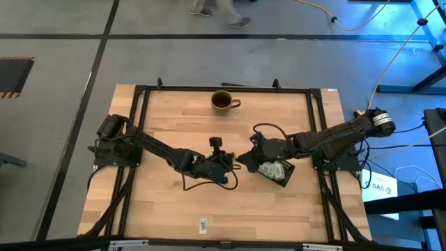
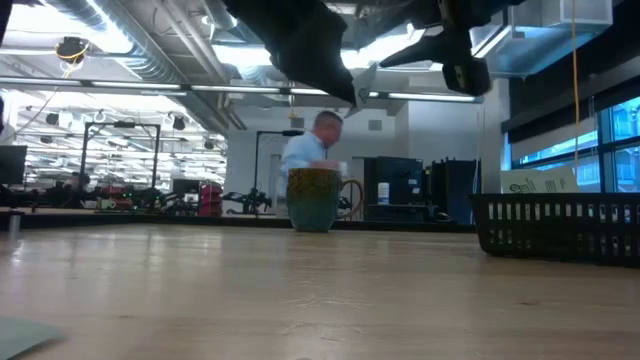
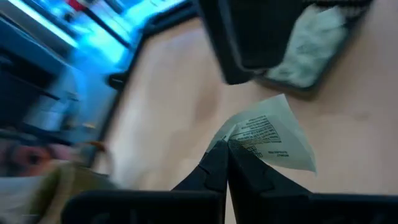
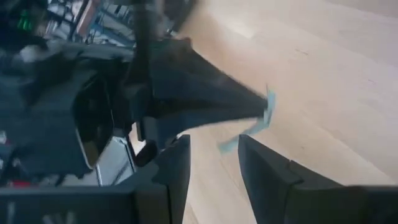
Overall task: Pick and place Stevia / Truvia into bins
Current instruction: Put the stevia packet into the black bin
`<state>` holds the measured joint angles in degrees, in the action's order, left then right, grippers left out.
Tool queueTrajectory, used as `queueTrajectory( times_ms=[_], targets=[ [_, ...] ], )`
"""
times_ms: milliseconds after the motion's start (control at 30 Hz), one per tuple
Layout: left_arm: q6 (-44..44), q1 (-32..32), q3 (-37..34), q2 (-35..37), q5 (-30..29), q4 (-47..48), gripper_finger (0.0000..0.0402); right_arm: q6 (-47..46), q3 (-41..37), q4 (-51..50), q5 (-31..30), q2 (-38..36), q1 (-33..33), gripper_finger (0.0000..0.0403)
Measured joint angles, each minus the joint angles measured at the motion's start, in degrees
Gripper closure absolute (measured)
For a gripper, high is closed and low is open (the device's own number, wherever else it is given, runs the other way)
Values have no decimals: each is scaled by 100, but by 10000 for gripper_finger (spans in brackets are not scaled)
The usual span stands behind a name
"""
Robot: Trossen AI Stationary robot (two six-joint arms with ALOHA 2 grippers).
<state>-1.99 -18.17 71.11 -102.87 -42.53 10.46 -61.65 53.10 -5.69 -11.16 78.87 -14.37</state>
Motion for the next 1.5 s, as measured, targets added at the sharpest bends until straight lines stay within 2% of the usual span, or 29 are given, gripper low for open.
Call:
queueTrajectory(
  times_ms=[167,333,500,767,967,1100,1400,1500],
  targets=[
    [-878,-51,2,4,-550,0,398,-401,0,-7,-277,0,0,264],
    [-1463,-165,2,4,-672,0,398,-561,0,-17,-693,0,0,264],
    [-1842,-245,4,4,-994,-143,398,-656,0,-22,-723,20,7,264],
    [-2214,-236,7,7,-1050,-818,398,-787,0,-23,-723,63,7,264],
    [-2377,-236,7,7,-1154,-949,398,-979,0,-24,-723,59,7,268],
    [-2395,-236,7,7,-1371,-977,398,-1026,0,-41,-722,59,7,293],
    [-2532,-236,7,7,-1489,-1007,398,-880,0,-37,-670,59,9,385],
    [-2550,-236,7,7,-1455,-1008,395,-819,0,-41,-575,59,9,397]
  ],
)
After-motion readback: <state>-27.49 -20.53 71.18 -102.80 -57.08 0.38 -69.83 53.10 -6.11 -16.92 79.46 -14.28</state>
